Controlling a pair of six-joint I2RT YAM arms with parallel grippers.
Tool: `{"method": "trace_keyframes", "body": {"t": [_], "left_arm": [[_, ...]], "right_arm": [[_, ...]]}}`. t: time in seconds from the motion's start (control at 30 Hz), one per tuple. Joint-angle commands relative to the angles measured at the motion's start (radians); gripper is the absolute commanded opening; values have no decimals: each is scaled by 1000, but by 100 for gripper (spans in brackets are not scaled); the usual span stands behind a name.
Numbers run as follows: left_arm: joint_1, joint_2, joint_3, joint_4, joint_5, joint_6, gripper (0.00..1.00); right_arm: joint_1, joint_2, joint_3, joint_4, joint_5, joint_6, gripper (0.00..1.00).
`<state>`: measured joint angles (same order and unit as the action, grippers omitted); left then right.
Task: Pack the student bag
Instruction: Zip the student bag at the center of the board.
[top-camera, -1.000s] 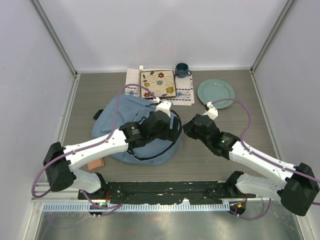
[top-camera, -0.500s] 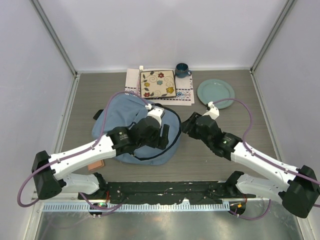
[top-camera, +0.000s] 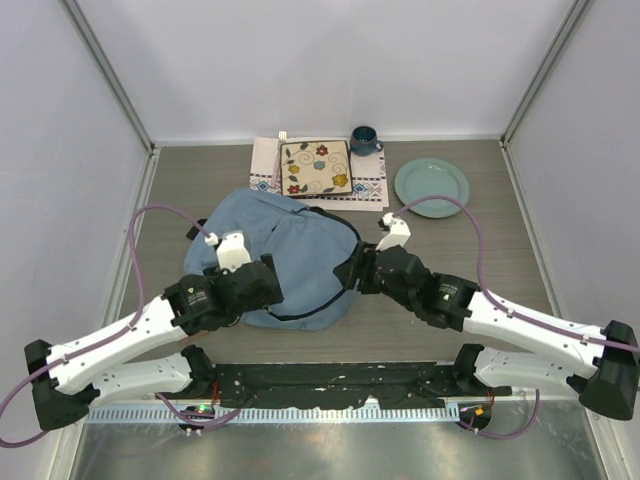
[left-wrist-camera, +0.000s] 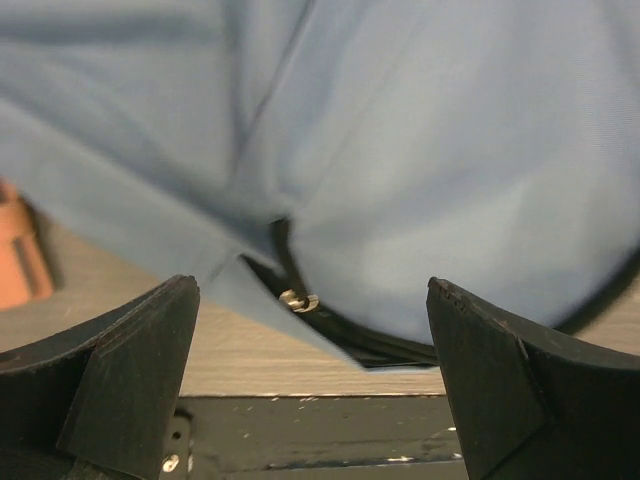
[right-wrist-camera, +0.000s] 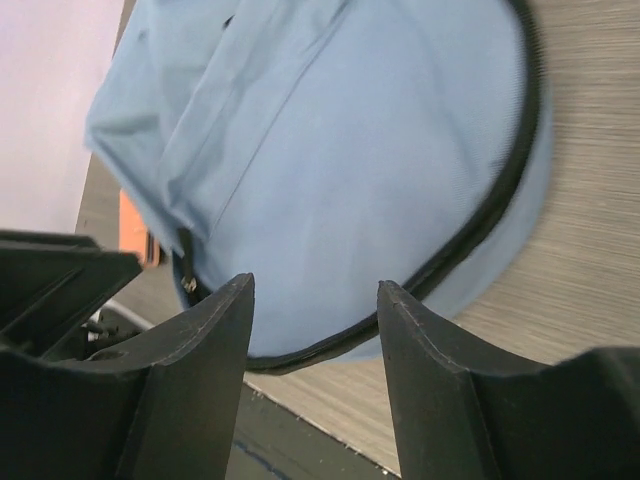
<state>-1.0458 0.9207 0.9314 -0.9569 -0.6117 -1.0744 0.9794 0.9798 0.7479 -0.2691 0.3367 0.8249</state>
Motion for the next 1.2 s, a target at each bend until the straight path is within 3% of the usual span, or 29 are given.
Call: {"method": "trace_keyframes", "body": {"t": [0.0,0.3,0.43,0.6,0.87,1.17], "left_arm": [[1,-57,-65,-184,-86,-252,99],[1,-227,-247,-158,-118,-449,93],[3,-215,-267,-102,-174,-470,91],[3,-198,-270,-161,-264,-588,89],[69,-169,-310,15,-220,-486,87],[240,-189,-416,185,-73,-365,68]], "right_arm": [[94,49,64,63,30,-47,56],[205,171,110,133,-4,-86,54],[216,175,108,148,-15,-86,54],[214,180,119,153,-8,-105,54],[214,243,169,174,-39,-141,54],[216,319,229,197,-76,-204,53]]}}
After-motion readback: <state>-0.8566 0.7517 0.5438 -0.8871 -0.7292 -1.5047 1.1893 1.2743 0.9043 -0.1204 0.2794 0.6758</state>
